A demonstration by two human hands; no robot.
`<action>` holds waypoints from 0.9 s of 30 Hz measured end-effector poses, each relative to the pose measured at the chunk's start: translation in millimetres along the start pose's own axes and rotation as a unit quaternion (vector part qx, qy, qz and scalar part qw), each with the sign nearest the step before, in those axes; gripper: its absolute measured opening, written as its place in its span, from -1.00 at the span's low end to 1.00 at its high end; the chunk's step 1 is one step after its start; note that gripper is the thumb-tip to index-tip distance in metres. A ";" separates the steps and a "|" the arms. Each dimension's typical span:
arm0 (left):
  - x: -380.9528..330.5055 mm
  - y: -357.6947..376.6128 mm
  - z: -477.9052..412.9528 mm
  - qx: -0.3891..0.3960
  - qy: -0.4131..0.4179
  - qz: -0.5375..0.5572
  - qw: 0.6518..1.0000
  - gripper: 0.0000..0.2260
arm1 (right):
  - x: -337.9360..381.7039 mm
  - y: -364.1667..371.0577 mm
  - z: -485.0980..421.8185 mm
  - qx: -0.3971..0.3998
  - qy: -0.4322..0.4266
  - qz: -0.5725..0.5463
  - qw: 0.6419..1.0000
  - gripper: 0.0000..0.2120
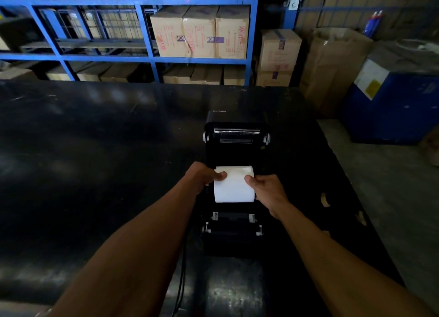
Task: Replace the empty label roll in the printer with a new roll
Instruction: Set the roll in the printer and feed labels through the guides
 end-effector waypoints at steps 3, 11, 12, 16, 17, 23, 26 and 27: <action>3.9 -1.0 1.1 0.006 0.003 0.044 0.999 -0.51 | 7.6 -0.5 1.6 -0.014 -0.033 0.018 0.999 -0.74; 10.1 1.2 -3.5 -0.007 0.013 0.048 0.999 -0.47 | 8.1 -2.5 1.7 -0.018 -0.046 0.050 0.998 -0.74; 10.4 2.5 -5.4 -0.008 0.013 0.042 0.999 -0.46 | 6.3 -2.4 0.9 -0.019 -0.037 0.044 0.998 -0.73; 7.0 6.1 -10.3 -0.004 0.007 0.003 1.000 -0.43 | -5.1 1.0 0.4 -0.017 0.007 0.009 1.000 -0.71; 5.7 7.0 -11.0 -0.002 0.008 -0.004 1.000 -0.41 | -7.4 1.3 0.6 -0.017 0.014 0.002 1.000 -0.69; -0.2 5.2 -11.7 -0.010 -0.001 -0.047 0.999 -0.38 | -4.0 -1.1 -2.0 0.004 0.021 0.010 1.000 -0.57; -0.9 5.4 -12.8 -0.010 -0.001 -0.049 0.999 -0.38 | -0.9 -2.9 -3.5 0.012 0.021 0.027 0.999 -0.58; -1.1 5.4 -13.1 -0.010 0.001 -0.047 0.999 -0.39 | -0.2 -3.0 -3.2 0.014 0.021 0.032 0.999 -0.59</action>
Point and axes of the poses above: each hand's wrist, its own z-axis away from the middle knuckle, its own y-axis out of the palm, x = y × z, the point moved 3 cm from there along -z, towards the middle knuckle, and after that the axes turned 3 degrees about z, right-handed, at the moved point
